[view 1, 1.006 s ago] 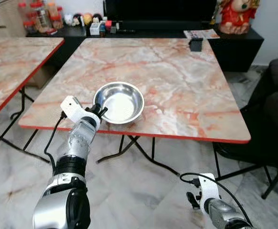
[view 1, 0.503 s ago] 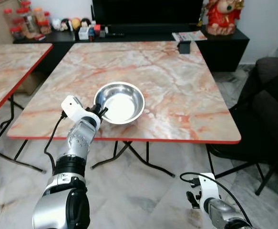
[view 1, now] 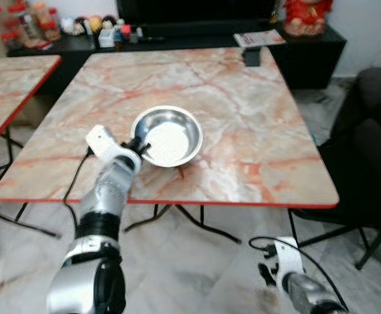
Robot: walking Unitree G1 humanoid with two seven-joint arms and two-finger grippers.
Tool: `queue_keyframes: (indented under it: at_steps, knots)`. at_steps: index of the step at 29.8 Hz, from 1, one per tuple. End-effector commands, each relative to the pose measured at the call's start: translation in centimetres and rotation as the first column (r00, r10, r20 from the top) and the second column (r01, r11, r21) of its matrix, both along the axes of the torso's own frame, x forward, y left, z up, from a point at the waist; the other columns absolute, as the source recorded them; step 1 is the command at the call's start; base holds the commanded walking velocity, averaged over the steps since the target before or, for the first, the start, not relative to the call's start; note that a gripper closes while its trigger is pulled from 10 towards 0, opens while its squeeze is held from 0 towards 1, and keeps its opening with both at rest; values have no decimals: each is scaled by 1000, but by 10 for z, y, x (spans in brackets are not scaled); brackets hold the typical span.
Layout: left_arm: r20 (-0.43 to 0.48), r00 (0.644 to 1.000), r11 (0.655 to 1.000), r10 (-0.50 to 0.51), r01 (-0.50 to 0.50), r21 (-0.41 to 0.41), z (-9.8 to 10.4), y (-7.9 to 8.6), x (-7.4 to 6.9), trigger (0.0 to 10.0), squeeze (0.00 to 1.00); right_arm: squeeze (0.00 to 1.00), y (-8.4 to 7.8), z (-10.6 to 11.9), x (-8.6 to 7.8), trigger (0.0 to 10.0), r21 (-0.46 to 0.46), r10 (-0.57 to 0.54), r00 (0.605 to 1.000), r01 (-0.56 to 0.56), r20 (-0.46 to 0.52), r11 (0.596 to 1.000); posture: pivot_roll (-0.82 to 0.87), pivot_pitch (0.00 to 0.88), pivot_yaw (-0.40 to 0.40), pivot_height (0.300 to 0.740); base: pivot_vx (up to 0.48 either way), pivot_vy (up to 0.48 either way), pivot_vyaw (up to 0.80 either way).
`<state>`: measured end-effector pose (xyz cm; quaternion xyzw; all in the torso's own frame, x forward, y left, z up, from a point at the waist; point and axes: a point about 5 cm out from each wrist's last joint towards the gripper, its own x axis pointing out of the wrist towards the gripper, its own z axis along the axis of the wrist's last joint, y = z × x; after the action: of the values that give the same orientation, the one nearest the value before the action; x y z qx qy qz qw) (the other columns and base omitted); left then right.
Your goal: Setting the table
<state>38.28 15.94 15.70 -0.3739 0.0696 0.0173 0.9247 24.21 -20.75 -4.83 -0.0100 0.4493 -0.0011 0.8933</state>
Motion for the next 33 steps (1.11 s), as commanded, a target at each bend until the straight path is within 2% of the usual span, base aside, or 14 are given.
queue_keyframes:
  at_steps: [1, 11, 33]
  knots:
    - [8, 1000, 1000, 14, -14, 8, 4, 4, 0, 10000, 0, 0, 1, -3, -5, 10000, 9, 0, 1000, 1, -19, 1000, -31, 32, 34, 740, 0, 0, 0]
    - [10, 1000, 1000, -1, 1, -15, 3, 1, -2, 10000, 0, 0, 0, -4, -5, 10000, 10, 4, 1000, -4, -23, 1000, -30, 40, 29, 740, 0, 0, 0]
    - [28, 1000, 1000, -8, 9, -7, 10, 0, 1, 10000, 0, 0, 1, -4, -6, 10000, 15, 7, 1000, -7, -18, 1000, -33, 11, 41, 740, 0, 0, 0]
